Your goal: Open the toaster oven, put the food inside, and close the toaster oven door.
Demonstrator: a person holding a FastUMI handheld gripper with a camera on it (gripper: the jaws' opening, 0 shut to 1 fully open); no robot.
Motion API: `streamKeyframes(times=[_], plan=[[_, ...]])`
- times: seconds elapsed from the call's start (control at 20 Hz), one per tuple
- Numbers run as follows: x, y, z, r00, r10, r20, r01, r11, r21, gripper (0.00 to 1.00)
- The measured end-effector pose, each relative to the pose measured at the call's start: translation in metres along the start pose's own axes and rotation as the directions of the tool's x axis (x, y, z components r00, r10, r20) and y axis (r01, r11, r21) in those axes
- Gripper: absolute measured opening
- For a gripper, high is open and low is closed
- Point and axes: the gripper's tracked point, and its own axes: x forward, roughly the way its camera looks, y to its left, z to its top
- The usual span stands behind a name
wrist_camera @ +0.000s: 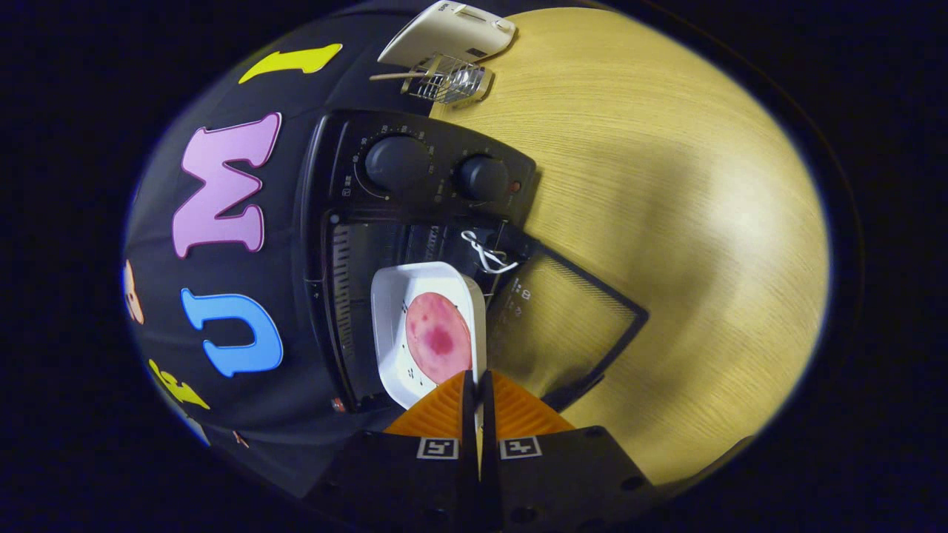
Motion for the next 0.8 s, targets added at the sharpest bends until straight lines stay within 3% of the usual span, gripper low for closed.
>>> streamKeyframes(times=[0.25, 0.7, 0.8], plan=[[0.045, 0.027, -0.001, 0.997, 0.001, 0.083, -0.016, 0.982, 0.186, 0.06], [0.078, 0.051, -0.002, 0.991, 0.006, 0.134, -0.045, 0.956, 0.291, 0.06], [0.08, 0.051, -0.004, 0.992, 0.014, 0.124, -0.051, 0.953, 0.3, 0.15]])
